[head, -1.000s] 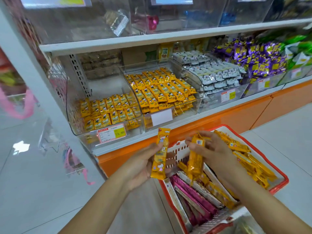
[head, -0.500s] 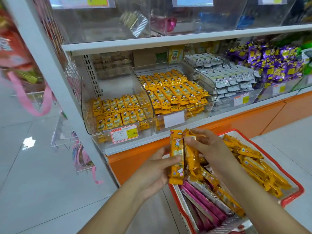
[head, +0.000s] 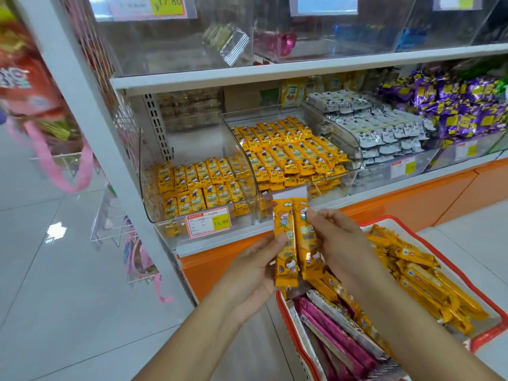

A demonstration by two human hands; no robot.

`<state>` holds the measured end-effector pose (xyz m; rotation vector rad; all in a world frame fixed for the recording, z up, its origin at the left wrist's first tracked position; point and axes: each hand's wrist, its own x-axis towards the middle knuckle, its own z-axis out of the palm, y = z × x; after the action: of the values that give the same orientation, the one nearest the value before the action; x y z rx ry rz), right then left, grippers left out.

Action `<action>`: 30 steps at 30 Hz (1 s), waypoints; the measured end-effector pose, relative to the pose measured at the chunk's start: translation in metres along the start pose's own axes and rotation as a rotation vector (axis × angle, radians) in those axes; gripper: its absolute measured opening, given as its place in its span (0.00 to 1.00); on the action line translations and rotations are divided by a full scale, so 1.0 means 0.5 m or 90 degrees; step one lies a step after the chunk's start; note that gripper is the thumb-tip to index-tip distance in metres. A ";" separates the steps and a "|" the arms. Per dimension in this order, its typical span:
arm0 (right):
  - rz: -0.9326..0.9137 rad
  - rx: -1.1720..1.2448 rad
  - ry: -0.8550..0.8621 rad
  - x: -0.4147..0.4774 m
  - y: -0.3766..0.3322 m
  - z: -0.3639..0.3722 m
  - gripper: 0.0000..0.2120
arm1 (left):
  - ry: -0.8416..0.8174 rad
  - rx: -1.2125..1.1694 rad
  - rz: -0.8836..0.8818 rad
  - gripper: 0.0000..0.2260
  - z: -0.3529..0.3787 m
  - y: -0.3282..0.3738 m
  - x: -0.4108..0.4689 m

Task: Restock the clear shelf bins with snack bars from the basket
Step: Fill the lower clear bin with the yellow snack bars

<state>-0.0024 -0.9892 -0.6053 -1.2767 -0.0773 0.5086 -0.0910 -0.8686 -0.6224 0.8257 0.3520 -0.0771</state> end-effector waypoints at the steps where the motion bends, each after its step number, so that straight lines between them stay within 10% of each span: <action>1: -0.028 -0.060 -0.003 0.005 -0.003 0.008 0.07 | 0.003 -0.017 0.011 0.19 0.002 0.007 0.000; 13: -0.335 -0.772 -0.091 -0.007 -0.051 0.161 0.41 | 0.147 -0.178 0.177 0.25 -0.021 0.122 -0.001; 19: -0.352 -0.748 -0.163 0.064 -0.081 0.253 0.16 | 0.169 -0.136 0.268 0.15 -0.071 0.174 0.003; 25: -0.225 -0.863 -0.133 0.241 -0.078 0.377 0.17 | 0.529 0.909 0.486 0.12 -0.161 0.194 -0.024; 30: -0.111 -0.955 -0.140 0.351 -0.014 0.476 0.18 | 0.489 1.070 0.411 0.13 -0.187 0.190 -0.027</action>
<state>0.0765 -0.7071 -0.5652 -2.6218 -0.8760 0.4053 -0.1104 -0.7366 -0.6091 2.6176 0.7153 0.6644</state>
